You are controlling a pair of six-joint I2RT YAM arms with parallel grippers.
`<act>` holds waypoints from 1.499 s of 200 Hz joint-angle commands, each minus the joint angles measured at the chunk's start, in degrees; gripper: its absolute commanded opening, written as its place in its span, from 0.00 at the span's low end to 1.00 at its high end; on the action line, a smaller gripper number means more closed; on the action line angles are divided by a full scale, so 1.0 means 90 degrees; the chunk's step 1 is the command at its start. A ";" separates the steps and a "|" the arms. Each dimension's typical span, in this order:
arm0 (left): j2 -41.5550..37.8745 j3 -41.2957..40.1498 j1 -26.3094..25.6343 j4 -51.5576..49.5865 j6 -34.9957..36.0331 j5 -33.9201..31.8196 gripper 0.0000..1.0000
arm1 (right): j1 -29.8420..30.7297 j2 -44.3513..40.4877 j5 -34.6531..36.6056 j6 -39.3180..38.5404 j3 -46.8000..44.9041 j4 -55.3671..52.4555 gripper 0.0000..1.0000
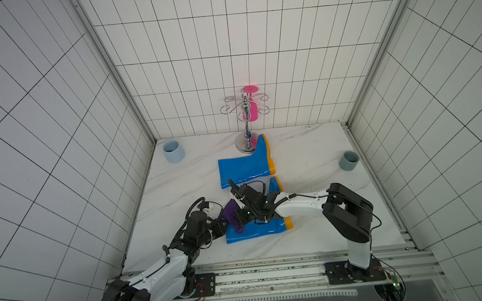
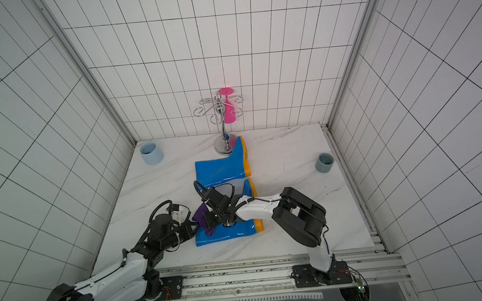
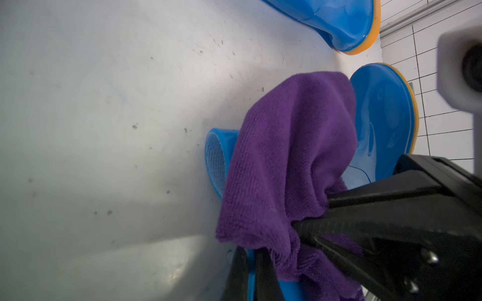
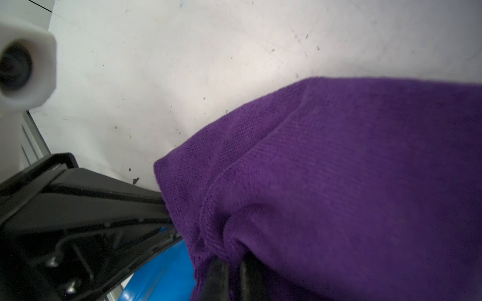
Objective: Wipe the rubber boots with a cloth
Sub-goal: Wipe the dirt off the rubber boot.
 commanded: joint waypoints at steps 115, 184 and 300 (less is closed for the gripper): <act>-0.0006 -0.0105 -0.0049 -0.0146 0.0020 -0.0143 0.00 | -0.0190 -0.3392 0.2094 -0.0280 -0.1027 -0.3268 0.00; -0.0001 -0.0097 -0.0049 -0.0151 0.0033 -0.0138 0.00 | -0.0186 -0.3925 0.1917 0.0080 -0.2444 -0.3111 0.00; -0.0053 -0.0104 -0.0058 -0.0170 0.0032 -0.0157 0.00 | 0.0319 -0.1666 0.0922 -0.0062 -0.1122 -0.0936 0.00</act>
